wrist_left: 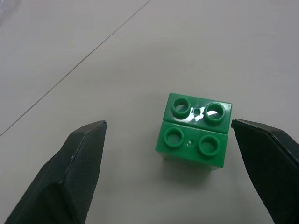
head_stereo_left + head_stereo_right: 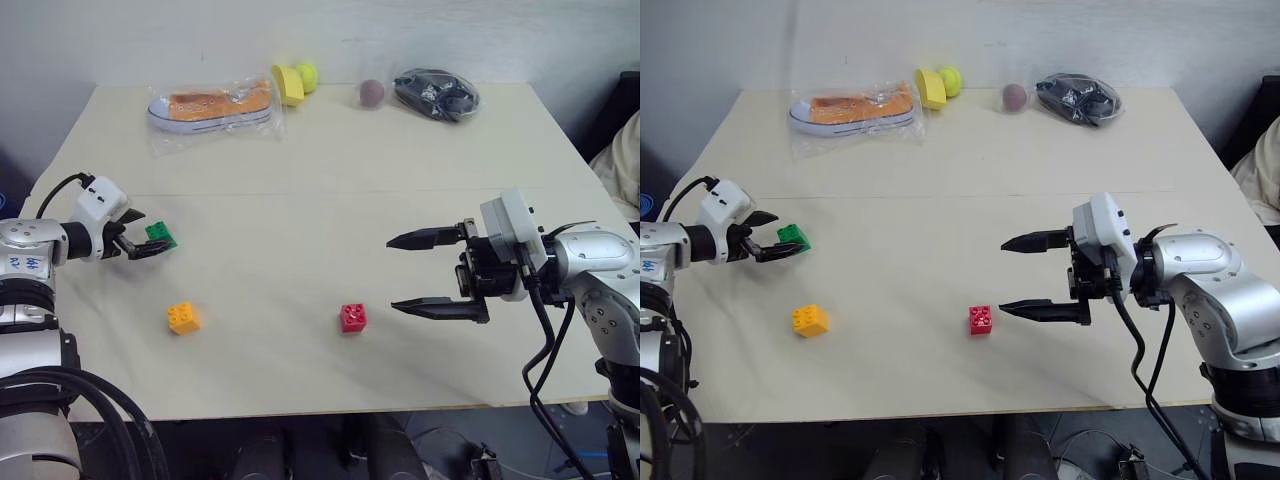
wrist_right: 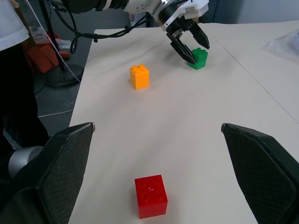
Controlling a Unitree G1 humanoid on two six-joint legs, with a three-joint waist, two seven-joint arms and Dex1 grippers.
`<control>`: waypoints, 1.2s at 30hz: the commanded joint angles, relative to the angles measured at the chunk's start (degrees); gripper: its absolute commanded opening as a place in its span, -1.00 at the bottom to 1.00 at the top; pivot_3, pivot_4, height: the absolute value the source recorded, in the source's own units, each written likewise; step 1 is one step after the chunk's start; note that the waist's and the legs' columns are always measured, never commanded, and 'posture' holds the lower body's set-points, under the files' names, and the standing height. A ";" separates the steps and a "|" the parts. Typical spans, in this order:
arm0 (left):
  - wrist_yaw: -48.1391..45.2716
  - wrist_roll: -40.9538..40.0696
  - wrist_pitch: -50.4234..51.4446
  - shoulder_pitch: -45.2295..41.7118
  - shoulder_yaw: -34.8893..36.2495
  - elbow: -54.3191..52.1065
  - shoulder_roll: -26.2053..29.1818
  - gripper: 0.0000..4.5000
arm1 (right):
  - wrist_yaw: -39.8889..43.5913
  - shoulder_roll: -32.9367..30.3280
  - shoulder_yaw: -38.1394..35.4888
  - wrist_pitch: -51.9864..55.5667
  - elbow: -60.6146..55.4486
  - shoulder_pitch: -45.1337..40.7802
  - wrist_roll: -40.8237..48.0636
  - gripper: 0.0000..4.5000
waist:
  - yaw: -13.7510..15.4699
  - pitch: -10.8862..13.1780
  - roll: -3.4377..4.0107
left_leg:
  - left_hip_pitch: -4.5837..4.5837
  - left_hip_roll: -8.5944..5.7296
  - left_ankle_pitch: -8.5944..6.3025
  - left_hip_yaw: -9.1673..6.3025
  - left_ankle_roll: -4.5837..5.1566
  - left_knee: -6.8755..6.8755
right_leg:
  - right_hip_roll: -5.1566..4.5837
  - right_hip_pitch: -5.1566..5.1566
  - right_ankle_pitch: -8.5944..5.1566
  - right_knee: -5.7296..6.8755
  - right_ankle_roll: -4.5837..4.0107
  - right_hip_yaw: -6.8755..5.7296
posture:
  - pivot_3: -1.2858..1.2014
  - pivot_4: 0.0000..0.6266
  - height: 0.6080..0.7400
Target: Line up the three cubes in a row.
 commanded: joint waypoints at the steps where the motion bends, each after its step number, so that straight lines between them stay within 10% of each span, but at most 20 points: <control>1: 0.36 1.71 -0.83 -1.95 -0.41 1.65 0.03 1.00 | -1.16 -1.41 -2.55 0.18 -2.61 0.26 1.67 0.98 | -0.01 0.00 0.00 | 0.00 -0.01 0.00 0.00 0.01 0.00 | -0.02 0.00 0.00 0.00 0.00 0.00 | 0.03 -0.52 1.00; 11: -1.01 2.11 -0.53 -2.31 0.44 2.95 0.00 -0.29 | -1.92 -2.50 -3.02 0.09 -3.53 1.78 2.09 1.00 | -0.04 -0.01 -0.07 | 0.01 0.01 0.01 0.00 0.01 0.01 | -0.03 0.00 0.01 0.01 0.01 0.01 | 0.03 -0.52 1.00; 22: -19.64 -5.37 1.90 1.87 3.59 -10.81 -0.31 -0.33 | -0.36 -2.27 -1.68 -1.26 -1.13 1.25 0.67 1.00 | -0.07 -0.01 -0.08 | 0.00 0.00 0.01 -0.01 0.02 0.02 | 0.00 0.00 0.01 0.01 0.01 0.00 | 0.03 -0.52 1.00; 29: -23.56 -20.90 31.99 27.62 0.71 -77.19 1.88 -0.33 | 3.33 -4.61 -0.90 -4.47 -0.37 4.96 -2.39 1.00 | -0.15 -0.01 -0.08 | -0.06 0.08 0.00 -0.14 0.00 0.07 | -0.10 0.03 0.00 -0.06 0.01 0.44 | 0.03 -0.52 1.00; 36: -10.21 -15.05 41.20 31.57 -6.56 -94.71 -0.35 -0.33 | 2.15 -4.14 -0.88 -4.44 -0.65 6.63 -2.36 1.00 | 0.18 -0.01 -0.07 | 0.15 0.05 0.09 -0.21 -0.07 0.21 | -0.06 0.20 0.00 -0.03 0.00 0.69 | 0.03 -0.52 1.00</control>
